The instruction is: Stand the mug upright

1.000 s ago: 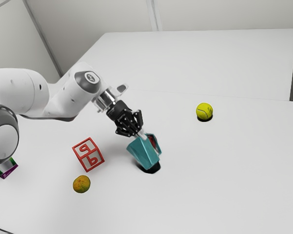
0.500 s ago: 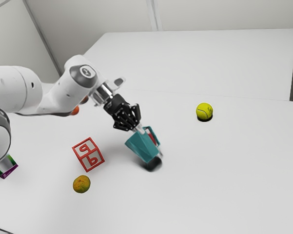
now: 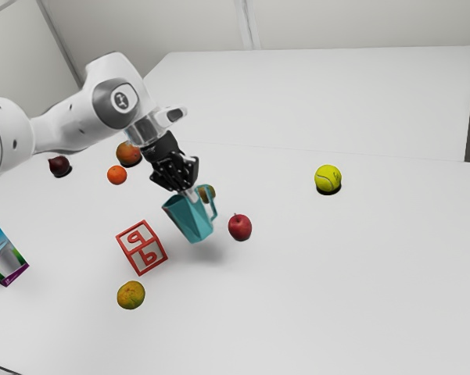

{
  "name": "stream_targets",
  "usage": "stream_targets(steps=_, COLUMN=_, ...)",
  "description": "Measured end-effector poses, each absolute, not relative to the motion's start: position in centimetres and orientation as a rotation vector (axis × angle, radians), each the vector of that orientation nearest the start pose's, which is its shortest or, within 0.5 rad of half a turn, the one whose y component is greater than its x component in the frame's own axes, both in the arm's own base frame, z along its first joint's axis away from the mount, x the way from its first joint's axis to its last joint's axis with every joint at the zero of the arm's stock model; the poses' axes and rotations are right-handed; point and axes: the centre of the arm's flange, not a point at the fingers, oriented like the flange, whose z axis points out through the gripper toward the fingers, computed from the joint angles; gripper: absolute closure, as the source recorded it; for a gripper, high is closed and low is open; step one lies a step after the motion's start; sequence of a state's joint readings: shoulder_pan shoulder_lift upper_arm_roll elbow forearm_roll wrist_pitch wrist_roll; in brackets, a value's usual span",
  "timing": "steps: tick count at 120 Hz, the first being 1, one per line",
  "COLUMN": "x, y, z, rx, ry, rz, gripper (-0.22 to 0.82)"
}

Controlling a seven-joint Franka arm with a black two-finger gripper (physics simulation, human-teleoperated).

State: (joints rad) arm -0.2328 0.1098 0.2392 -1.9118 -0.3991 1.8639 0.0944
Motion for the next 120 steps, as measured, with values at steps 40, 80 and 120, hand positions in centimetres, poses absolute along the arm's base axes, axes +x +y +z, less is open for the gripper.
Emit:
stream_targets(steps=40, x=58.3, y=-6.0, z=42.4, rx=-3.232, ry=0.174, rz=0.076, gripper=0.79)
stream_targets(steps=80, x=60.1, y=-6.9, z=40.1, rx=-3.158, ry=0.234, rz=-0.035, gripper=0.79)
stream_targets(steps=120, x=61.2, y=-7.0, z=39.4, rx=-3.084, ry=0.288, rz=-0.131, gripper=0.79)
